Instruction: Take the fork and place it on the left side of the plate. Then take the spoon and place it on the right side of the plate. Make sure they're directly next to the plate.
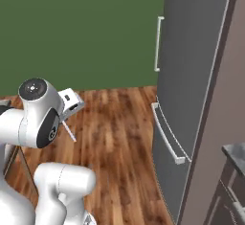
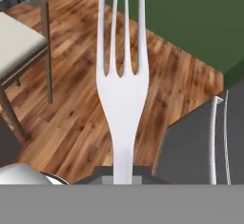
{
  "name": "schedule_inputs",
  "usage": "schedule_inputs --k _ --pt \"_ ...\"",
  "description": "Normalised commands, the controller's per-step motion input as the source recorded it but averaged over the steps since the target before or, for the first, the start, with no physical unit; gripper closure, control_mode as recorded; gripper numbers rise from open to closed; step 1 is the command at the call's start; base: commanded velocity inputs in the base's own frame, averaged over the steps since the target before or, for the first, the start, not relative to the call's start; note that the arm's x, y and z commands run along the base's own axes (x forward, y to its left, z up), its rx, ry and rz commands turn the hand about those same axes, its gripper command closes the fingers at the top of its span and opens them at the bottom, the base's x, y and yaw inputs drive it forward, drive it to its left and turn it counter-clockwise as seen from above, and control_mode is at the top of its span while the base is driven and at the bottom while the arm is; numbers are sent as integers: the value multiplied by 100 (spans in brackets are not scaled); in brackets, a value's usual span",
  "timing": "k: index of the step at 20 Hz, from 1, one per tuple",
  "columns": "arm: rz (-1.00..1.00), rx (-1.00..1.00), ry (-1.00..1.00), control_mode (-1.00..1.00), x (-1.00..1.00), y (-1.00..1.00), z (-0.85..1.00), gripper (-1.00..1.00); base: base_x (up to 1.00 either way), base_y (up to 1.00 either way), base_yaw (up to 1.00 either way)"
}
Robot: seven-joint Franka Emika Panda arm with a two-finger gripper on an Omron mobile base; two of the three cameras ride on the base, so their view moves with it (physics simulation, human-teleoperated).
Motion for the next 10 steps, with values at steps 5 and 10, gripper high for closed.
schedule_inputs --k 5,10 --pt "0 0 0 100 0 0 0 100 72 16 40" --pt "0 0 0 100 0 0 0 100 100 -9 34"
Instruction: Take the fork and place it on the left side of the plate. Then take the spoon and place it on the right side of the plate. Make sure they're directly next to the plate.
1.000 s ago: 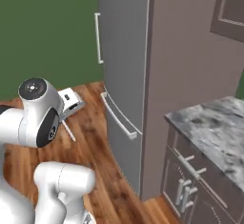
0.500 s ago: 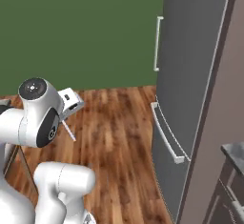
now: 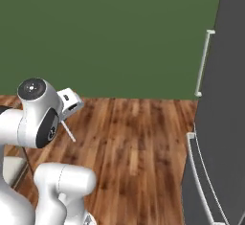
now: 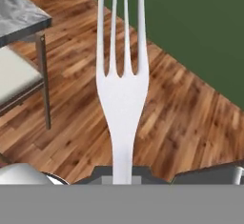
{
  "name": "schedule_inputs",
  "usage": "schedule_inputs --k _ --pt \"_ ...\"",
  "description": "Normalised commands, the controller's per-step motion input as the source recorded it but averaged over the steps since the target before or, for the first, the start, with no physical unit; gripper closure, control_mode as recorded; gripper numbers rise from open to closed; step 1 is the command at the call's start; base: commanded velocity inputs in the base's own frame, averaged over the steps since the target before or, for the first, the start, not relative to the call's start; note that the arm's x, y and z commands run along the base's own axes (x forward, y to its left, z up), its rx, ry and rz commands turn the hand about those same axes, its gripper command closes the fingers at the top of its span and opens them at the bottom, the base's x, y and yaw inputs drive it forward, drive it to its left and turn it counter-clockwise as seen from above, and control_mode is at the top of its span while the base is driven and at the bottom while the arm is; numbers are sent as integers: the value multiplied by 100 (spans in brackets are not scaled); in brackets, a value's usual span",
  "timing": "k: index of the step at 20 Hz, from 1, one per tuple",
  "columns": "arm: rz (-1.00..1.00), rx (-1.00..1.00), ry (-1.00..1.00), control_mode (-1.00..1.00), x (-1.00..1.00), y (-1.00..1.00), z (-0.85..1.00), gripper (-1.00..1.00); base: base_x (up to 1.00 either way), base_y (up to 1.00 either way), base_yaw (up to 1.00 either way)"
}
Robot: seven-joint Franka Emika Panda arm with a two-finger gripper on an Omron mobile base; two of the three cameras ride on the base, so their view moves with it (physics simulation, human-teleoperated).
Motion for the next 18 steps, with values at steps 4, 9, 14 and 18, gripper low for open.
schedule_inputs --k 4,9,14,18 --pt "0 0 0 100 0 0 0 100 100 -15 33" --pt "0 0 0 100 0 0 0 100 58 -46 35" --pt "0 0 0 100 0 0 0 100 67 -27 44" --pt "0 0 0 100 0 0 0 100 81 -5 52"
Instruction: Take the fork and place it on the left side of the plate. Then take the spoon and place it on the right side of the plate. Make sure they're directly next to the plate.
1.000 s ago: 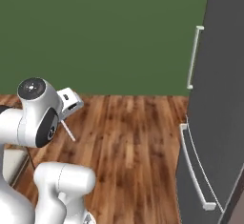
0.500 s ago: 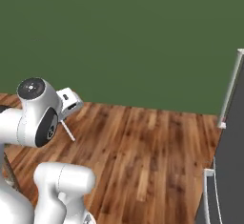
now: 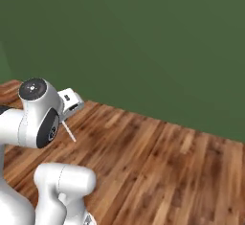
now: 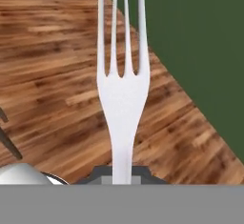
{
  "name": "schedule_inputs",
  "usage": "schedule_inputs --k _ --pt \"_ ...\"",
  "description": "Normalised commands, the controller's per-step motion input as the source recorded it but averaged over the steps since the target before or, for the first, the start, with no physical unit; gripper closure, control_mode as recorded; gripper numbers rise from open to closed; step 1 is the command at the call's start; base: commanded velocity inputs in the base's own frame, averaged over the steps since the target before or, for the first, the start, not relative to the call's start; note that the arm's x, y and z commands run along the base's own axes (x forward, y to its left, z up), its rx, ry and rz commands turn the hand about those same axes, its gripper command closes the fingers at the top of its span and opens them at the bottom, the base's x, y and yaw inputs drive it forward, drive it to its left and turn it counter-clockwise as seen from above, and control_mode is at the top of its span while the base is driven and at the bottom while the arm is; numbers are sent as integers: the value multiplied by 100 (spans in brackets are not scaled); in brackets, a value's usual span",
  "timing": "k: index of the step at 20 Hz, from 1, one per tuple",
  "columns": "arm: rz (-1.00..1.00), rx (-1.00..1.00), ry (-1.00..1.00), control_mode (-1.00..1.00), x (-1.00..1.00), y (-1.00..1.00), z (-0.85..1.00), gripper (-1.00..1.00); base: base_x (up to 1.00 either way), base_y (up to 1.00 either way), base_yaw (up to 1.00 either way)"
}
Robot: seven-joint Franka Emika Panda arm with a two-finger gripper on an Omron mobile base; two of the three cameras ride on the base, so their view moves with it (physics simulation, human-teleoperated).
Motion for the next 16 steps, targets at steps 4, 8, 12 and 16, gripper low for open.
schedule_inputs --k 4,8,12,16 --pt "0 0 0 100 0 0 0 100 80 0 56" --pt "0 0 0 100 0 0 0 100 77 0 57" --pt "0 0 0 100 0 0 0 100 77 0 58" --pt "0 0 0 100 0 0 0 100 74 0 58"
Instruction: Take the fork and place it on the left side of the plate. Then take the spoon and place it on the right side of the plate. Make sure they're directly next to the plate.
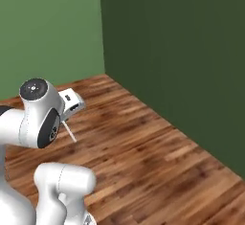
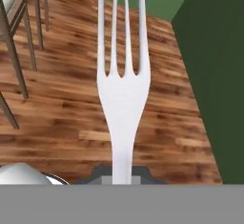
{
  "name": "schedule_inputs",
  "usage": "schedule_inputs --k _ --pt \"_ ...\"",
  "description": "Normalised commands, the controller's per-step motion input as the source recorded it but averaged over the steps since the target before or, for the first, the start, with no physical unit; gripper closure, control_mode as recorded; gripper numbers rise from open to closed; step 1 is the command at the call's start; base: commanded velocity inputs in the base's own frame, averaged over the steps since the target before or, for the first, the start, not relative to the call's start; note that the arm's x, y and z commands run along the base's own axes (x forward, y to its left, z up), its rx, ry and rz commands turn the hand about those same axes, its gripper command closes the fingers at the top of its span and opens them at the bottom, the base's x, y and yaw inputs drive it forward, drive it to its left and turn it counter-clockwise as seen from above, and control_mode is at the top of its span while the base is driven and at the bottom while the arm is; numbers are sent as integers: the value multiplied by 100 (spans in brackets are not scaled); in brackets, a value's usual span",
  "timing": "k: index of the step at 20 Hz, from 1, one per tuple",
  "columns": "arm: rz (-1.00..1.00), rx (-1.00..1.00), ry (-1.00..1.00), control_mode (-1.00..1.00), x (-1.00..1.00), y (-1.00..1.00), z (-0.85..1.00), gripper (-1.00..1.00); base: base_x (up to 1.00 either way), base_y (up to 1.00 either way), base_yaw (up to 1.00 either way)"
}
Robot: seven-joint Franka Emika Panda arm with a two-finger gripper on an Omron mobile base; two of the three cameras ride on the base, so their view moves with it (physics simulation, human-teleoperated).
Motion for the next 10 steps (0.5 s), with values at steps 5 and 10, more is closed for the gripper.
schedule_inputs --k 5,10 --pt "0 0 0 100 0 0 0 100 72 0 57" --pt "0 0 0 100 0 0 0 100 69 -2 57"
